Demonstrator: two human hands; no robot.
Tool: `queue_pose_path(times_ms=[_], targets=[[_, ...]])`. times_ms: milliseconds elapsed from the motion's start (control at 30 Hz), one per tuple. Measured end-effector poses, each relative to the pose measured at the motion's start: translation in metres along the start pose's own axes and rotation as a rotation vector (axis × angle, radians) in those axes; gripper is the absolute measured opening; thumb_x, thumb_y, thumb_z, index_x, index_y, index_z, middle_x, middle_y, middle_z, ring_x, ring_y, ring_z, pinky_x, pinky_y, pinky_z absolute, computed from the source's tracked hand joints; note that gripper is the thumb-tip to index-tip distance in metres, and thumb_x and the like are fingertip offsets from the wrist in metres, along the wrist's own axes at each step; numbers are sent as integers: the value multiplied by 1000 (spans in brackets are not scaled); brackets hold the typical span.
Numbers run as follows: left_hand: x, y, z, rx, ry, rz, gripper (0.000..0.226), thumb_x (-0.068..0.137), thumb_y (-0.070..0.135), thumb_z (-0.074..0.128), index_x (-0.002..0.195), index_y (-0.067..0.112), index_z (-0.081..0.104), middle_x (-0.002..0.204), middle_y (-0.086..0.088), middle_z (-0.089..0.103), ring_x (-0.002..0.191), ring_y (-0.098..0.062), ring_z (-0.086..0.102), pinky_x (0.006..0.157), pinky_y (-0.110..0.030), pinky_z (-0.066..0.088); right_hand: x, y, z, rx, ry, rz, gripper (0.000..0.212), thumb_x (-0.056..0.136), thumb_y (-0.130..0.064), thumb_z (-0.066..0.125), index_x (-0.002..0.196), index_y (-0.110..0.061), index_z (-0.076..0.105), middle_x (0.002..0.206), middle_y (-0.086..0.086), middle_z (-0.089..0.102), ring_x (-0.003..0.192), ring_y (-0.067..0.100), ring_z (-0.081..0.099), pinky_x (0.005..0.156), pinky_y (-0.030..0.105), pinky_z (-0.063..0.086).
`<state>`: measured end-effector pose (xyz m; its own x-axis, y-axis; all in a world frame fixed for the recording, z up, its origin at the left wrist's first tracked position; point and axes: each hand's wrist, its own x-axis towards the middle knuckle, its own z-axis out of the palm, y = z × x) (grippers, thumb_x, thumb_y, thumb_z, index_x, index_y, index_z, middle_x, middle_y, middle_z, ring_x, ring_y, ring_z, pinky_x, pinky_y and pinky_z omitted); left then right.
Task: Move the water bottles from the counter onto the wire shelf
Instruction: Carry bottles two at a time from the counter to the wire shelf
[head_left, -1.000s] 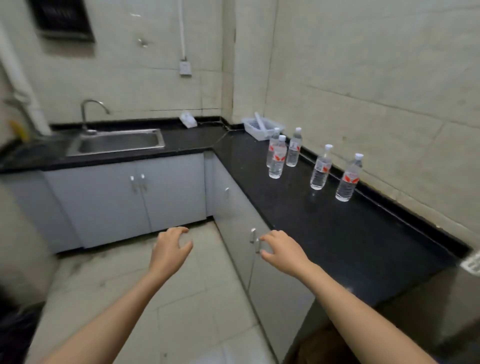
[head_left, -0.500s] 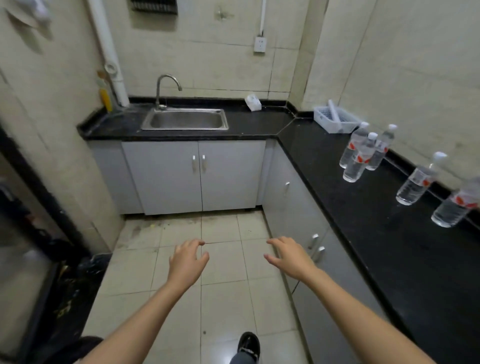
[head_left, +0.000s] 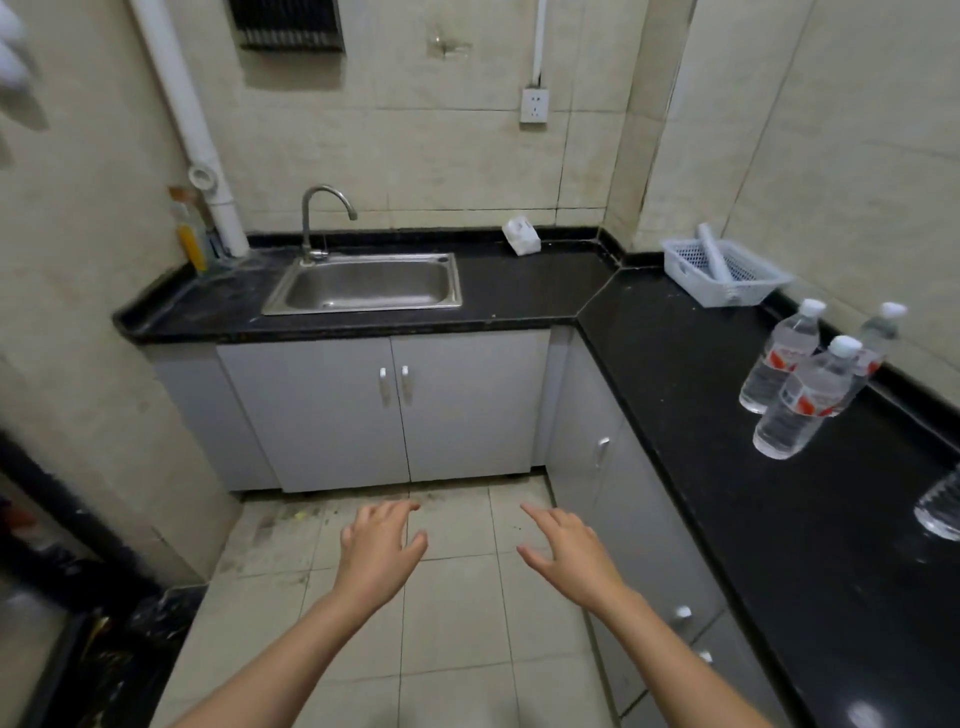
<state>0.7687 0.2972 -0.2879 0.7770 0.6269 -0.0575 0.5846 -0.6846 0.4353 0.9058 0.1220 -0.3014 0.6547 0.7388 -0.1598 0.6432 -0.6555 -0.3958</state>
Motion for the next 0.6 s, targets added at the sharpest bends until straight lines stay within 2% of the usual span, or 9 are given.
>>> queue_pose_path(times_ms=[133,300,600], targets=[[44,11,13,-31,-7,-16,43,90,32,46,132,20,42,136,1,49,129,-20,33,101,-35,27,33,15,-9,28,-22,32,57,93,-40,42,144,-27,21,142,5,40,131,22,34,106,32,28],[108,24,36,-85,-37,15,43,89,32,49,130,20,45,134,0,52,129,-21,34,100,-35,29,71,48,-25,22,4,129,57,93,-40,41,144,-27,20,144,4,39,132,22,34,107,33,28],[274,84,59,-219,-124,242,41,89,29,52,128,18,48,133,-6,53,130,-26,34,100,-38,29,152,110,-82,-21,149,439,58,92,-40,45,143,-25,24,138,11,43,128,27,38,102,35,33]])
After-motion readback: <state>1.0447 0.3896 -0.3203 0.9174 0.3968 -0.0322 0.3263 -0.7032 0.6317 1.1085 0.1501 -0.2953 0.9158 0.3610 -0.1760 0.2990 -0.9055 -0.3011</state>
